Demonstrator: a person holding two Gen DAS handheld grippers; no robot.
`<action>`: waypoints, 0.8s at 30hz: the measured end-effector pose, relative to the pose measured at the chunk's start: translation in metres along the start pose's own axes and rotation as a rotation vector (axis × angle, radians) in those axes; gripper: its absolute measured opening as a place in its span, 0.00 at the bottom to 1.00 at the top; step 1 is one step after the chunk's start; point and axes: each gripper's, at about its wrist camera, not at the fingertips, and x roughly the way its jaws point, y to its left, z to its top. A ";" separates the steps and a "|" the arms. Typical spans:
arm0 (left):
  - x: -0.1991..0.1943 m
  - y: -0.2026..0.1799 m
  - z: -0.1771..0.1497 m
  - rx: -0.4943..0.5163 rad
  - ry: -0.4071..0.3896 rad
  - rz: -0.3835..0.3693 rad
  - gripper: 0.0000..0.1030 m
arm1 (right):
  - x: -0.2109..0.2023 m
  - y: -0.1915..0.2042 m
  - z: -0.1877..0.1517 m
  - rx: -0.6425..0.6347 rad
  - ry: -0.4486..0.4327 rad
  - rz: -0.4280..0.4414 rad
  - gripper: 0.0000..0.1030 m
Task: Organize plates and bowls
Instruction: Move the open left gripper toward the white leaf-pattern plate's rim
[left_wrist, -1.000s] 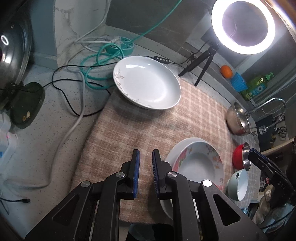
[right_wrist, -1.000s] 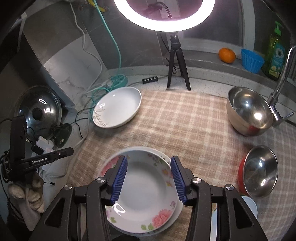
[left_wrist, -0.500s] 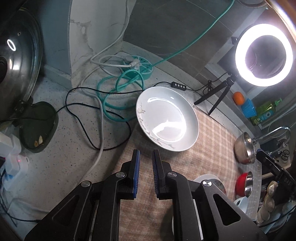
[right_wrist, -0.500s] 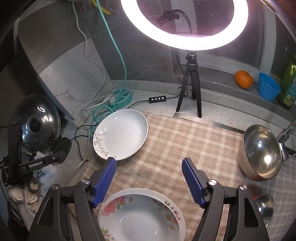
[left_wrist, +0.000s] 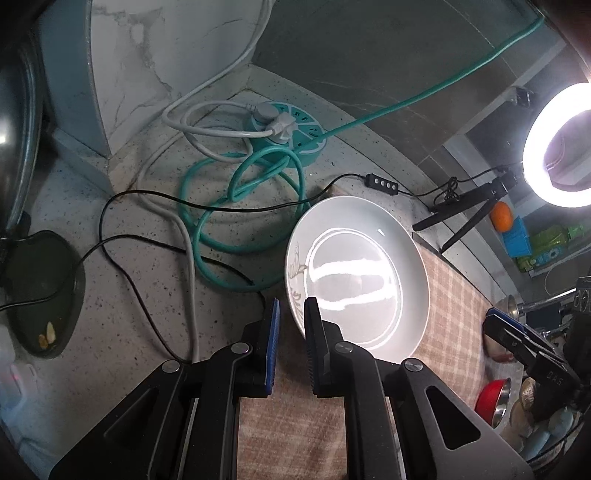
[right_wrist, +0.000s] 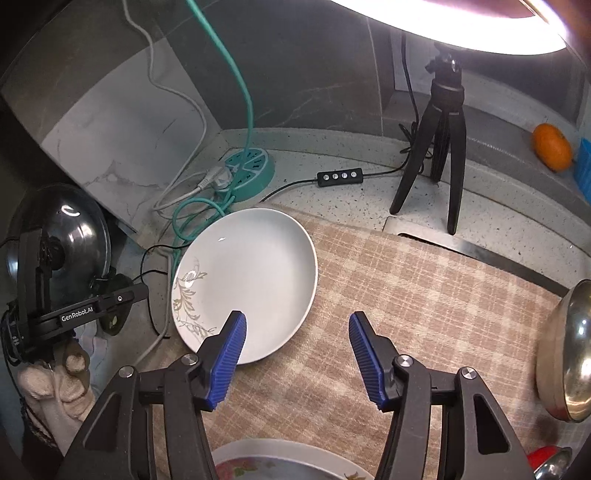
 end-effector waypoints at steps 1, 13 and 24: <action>0.004 0.002 0.002 -0.009 0.009 -0.007 0.12 | 0.007 -0.005 0.002 0.019 0.012 0.010 0.49; 0.035 0.007 0.019 -0.026 0.061 -0.040 0.12 | 0.061 -0.026 0.018 0.101 0.077 0.034 0.31; 0.049 0.004 0.022 -0.010 0.075 -0.028 0.11 | 0.077 -0.029 0.023 0.139 0.117 0.065 0.21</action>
